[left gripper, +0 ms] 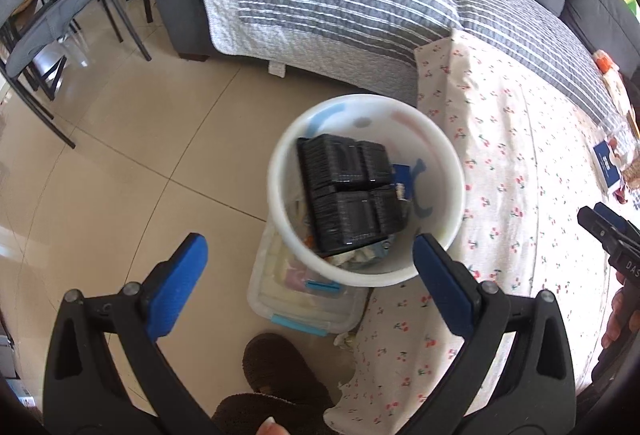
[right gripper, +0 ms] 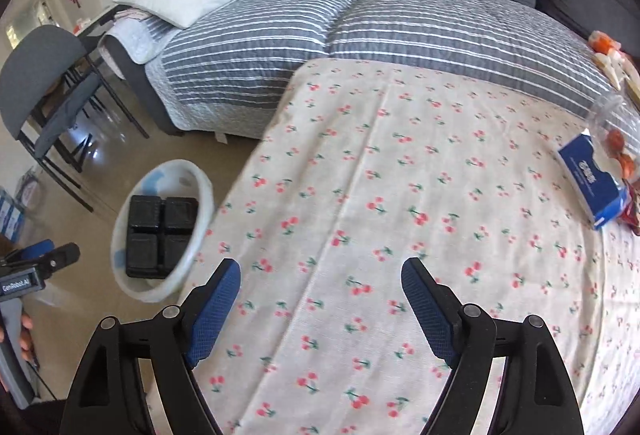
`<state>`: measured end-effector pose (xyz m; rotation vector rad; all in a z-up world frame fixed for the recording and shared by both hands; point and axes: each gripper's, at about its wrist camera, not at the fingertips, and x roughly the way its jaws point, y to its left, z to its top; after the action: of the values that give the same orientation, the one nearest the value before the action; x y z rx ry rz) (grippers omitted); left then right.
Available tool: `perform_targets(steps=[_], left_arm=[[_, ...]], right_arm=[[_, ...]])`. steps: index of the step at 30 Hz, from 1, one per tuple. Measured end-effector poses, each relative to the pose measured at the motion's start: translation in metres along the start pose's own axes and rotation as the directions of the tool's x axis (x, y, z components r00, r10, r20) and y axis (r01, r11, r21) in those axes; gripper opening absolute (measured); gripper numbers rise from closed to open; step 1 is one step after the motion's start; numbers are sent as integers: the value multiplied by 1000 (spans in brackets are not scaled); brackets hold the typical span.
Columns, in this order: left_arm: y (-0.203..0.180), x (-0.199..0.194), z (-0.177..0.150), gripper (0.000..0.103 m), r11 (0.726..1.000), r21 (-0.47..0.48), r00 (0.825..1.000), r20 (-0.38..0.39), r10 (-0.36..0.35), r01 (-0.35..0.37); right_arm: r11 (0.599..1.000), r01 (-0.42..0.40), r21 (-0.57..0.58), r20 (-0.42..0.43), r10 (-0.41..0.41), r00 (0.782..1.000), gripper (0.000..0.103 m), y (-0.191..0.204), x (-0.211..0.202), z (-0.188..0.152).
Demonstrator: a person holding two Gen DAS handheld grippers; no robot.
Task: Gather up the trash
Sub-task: 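Carry the black tray over the bin and drop it with the right gripper, then grasp the red milk can with the right gripper while the left gripper grasps the blue tissue box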
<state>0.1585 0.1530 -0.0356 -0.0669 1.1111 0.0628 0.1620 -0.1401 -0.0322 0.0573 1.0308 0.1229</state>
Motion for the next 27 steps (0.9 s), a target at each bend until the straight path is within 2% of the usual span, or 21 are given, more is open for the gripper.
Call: perform_targets(steps=[8,12,18,24,27], left_arm=[[-58,3,4,102,996,90,1000,-14,-20,21],[-89,6,6,102,991,134,1000,-20,-21,23],[-137,11,11,102,981,187,998,-40,-48,55],[-183,13,14,102,969,231,996,-40,-77,84],[-202,17,14,102,962,253,995,-55,-87,99]], right_arm=[[988,139,71,-38,-137,990,85,-76,-13,-8],[970,187,155,-44,-182,982,85,-126,-23,-6],[916,267,298,-58,-262,963,85,-212,-43,1],[851,384,357,-73,-384,920,85,-289,-60,8],[838,388,383,-82,-387,918,85,-315,-58,10]])
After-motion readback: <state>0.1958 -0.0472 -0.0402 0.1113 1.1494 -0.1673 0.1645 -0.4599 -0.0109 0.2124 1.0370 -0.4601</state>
